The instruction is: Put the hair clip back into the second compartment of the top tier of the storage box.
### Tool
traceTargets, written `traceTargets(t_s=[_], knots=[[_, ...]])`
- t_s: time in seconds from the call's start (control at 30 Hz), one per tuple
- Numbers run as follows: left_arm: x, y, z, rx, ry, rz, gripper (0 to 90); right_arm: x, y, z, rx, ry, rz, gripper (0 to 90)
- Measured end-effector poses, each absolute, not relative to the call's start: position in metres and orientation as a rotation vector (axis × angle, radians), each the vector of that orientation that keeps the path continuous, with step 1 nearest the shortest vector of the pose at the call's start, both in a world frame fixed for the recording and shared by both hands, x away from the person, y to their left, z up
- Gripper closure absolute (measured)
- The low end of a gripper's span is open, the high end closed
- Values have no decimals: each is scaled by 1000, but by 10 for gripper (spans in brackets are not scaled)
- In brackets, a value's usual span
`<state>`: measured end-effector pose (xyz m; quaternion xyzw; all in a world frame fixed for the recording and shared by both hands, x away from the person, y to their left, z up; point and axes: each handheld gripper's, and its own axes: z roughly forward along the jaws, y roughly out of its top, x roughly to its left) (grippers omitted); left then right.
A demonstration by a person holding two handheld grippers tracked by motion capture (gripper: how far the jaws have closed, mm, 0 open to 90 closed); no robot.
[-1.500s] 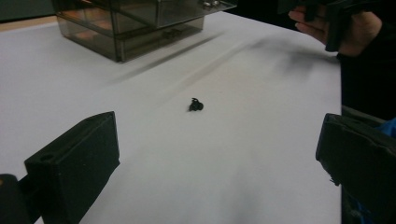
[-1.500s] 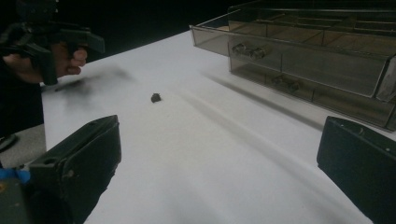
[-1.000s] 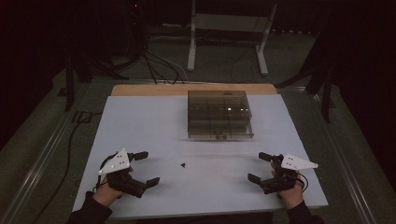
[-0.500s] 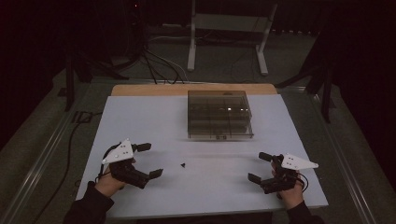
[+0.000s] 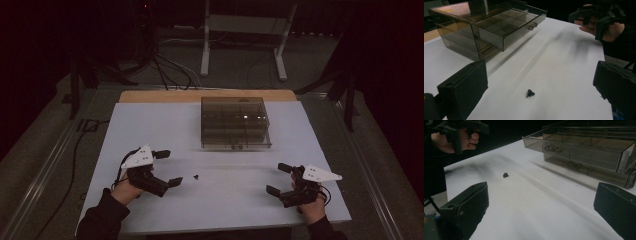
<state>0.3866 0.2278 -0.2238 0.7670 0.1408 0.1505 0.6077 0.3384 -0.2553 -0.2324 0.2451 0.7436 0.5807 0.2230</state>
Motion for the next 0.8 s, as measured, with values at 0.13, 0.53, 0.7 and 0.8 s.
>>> traceTargets(t_s=[0.13, 0.53, 0.7, 0.8], knots=[[392, 223, -224, 1780, 319, 342, 6, 338, -255, -232, 677, 2060, 1605, 0], [405, 205, -226, 1820, 297, 329, 6, 339, -255, -233, 677, 2066, 1614, 0], [411, 198, -230, 1834, 300, 318, 6, 339, -256, -232, 677, 2066, 1615, 0], [414, 194, -233, 1848, 297, 315, 6, 339, -256, -232, 682, 2064, 1618, 0]])
